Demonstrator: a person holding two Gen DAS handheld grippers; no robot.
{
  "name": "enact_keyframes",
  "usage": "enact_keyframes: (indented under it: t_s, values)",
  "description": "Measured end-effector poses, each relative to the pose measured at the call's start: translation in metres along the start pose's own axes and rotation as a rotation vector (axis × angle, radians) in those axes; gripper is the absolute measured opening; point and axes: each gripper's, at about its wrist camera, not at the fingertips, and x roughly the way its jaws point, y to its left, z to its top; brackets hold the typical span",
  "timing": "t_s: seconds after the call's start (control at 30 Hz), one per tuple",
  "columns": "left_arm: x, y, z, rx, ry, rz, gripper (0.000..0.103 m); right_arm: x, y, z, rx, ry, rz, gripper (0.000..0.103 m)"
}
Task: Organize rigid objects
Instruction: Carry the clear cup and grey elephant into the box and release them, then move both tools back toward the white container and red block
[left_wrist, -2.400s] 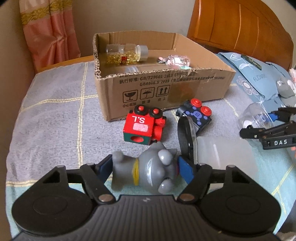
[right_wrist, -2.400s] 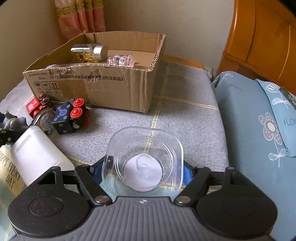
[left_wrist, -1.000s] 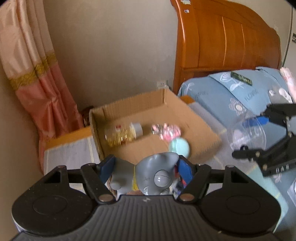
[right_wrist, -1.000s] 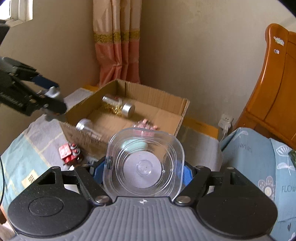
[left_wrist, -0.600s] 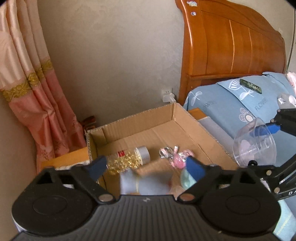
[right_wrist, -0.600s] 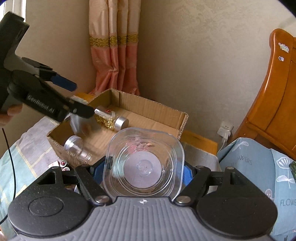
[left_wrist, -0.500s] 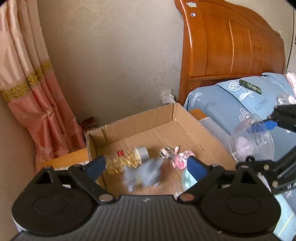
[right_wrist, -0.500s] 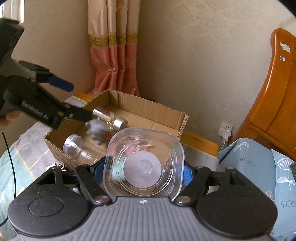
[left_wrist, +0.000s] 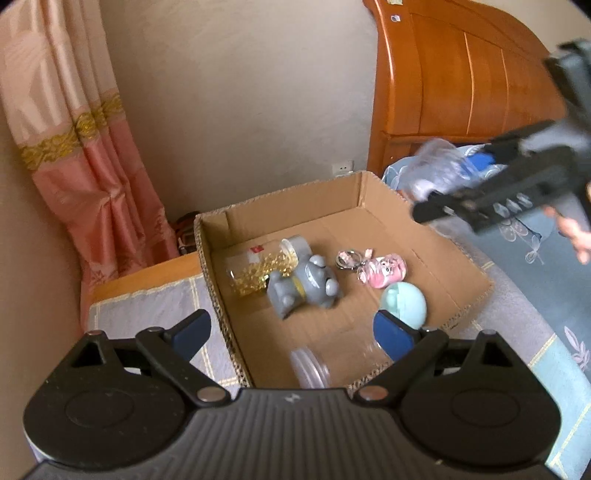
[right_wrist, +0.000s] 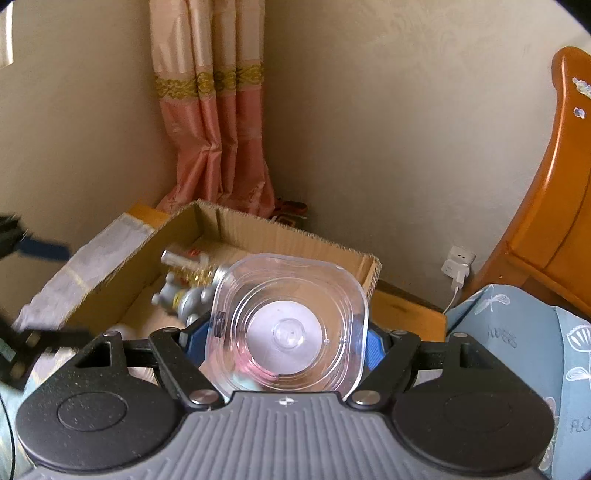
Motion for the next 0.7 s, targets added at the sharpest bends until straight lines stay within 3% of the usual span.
enact_keyframes:
  t_s: [0.2, 0.23, 0.3, 0.7]
  values:
    - [-0.009, 0.001, -0.011, 0.005, -0.011, -0.002, 0.095, 0.028, 0.002, 0.021, 0.005, 0.018, -0.043, 0.083]
    - [-0.009, 0.001, -0.012, 0.005, -0.012, -0.002, 0.095, 0.032, 0.002, 0.023, 0.006, 0.024, -0.048, 0.086]
    - [-0.010, 0.002, -0.015, -0.006, -0.007, 0.002, 0.095, 0.036, 0.003, 0.023, 0.025, 0.033, -0.066, 0.102]
    - [-0.035, -0.006, -0.035, -0.046, -0.018, 0.009, 0.095, -0.019, 0.019, -0.007, 0.074, -0.004, -0.051, 0.103]
